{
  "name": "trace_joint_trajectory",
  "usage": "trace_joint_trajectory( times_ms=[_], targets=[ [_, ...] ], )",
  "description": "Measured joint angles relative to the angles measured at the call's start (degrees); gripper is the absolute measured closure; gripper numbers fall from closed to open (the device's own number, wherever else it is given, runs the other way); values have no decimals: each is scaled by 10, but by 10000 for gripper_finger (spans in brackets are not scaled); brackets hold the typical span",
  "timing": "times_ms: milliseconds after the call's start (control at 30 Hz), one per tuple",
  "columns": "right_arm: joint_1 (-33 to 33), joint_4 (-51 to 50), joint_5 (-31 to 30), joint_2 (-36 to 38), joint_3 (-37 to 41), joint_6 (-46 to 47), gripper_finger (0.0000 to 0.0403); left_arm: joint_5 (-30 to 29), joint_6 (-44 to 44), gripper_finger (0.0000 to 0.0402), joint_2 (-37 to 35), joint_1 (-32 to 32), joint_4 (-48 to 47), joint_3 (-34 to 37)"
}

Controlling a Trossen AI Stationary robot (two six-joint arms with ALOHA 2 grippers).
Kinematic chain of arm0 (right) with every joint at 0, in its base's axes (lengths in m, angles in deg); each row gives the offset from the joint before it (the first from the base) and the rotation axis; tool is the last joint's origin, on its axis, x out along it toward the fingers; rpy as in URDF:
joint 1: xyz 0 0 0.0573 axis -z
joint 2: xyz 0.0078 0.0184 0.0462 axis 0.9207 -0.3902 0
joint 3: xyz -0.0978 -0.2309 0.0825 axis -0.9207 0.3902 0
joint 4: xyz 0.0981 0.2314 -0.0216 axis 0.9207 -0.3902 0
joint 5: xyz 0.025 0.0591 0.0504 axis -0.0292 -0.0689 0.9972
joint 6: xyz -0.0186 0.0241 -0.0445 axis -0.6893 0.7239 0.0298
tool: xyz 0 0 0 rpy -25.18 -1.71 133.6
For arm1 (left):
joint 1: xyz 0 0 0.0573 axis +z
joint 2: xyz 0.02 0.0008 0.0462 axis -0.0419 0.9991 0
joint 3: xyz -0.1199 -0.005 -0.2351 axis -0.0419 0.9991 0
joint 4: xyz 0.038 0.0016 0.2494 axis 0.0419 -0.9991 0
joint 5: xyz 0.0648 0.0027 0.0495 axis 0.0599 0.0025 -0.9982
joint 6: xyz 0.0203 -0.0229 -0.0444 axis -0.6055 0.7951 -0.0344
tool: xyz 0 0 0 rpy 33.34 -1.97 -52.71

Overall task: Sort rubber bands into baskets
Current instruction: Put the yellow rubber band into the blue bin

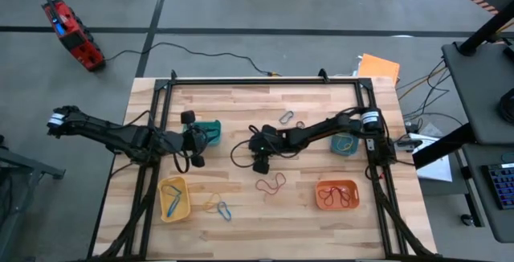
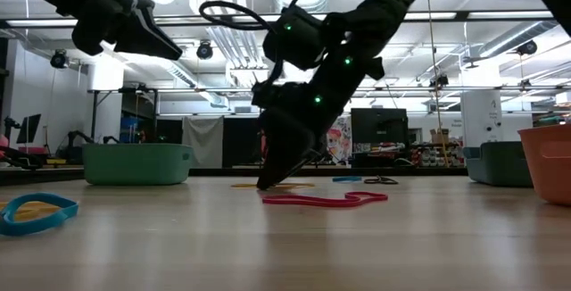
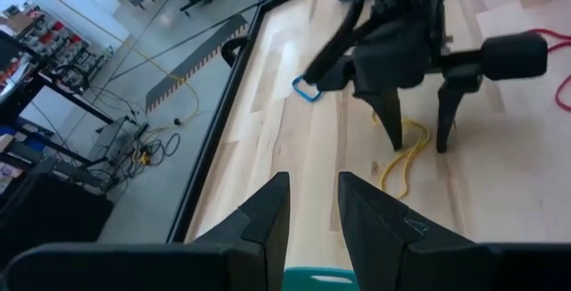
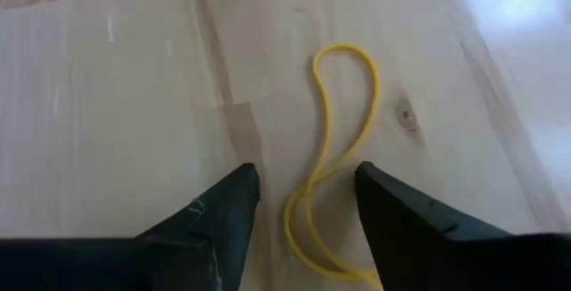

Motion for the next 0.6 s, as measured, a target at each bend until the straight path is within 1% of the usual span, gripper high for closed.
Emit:
trace_joint_trajectory(
  times_ms=[67,133,200,333,433,600],
  targets=[
    [0,-2,-1,-1,-2,7,230,0,0,319,0,1,0,0],
    [0,-4,0,-2,-2,9,255,0,0,319,1,3,1,0],
    [1,-8,-1,-2,-2,8,290,0,0,319,1,4,1,0],
    [1,-8,-5,-2,2,-16,374,0,0,319,3,4,2,0],
    [1,-7,-8,-2,3,-21,388,0,0,319,3,4,2,0],
    [-2,-12,-15,15,5,-43,394,0,0,319,3,4,3,0]
  ],
)
